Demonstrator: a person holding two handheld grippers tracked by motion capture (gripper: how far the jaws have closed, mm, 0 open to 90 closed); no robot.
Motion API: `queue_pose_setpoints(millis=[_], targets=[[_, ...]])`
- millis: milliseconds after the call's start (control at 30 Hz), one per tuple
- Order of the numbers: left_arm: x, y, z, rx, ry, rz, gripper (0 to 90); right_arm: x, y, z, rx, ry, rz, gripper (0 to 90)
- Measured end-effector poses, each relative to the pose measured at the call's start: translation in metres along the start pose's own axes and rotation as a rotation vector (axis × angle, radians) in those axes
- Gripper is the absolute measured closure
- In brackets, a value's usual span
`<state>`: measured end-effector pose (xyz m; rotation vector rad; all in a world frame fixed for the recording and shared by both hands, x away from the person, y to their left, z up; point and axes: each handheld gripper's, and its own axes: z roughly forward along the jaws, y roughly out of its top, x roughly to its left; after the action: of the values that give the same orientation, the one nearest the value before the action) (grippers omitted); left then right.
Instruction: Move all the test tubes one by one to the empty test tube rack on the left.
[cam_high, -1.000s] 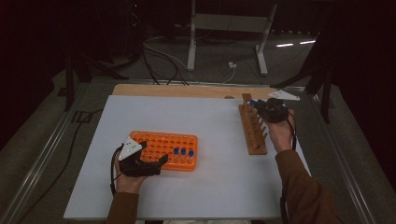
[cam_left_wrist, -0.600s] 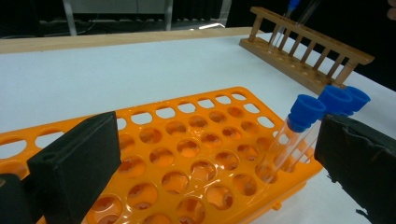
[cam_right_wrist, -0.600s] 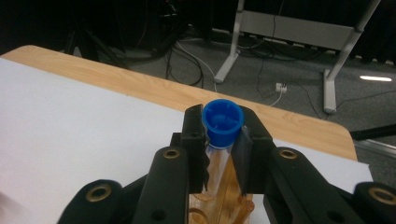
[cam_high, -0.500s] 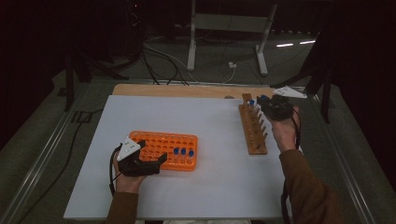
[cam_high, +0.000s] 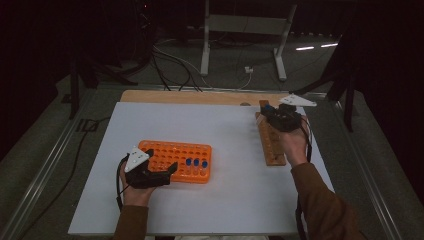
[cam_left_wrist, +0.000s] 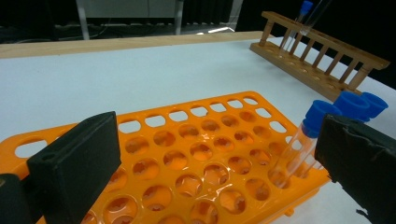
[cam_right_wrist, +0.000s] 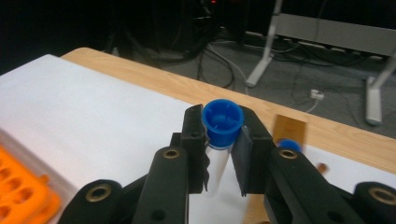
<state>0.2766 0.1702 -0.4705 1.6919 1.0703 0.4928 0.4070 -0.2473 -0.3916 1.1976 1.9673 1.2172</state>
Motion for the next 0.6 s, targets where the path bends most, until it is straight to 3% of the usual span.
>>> queue_pose_setpoints(millis=[233,600], targets=[[-0.004,0.005,0.002,-0.017,0.005,0.008,1.4,0.029,0.003,0.009,0.018,0.077,-0.037,76.4],[-0.005,0.010,0.005,-0.021,0.045,0.031,1.4,0.079,0.005,0.022,0.050,0.195,-0.103,76.4]])
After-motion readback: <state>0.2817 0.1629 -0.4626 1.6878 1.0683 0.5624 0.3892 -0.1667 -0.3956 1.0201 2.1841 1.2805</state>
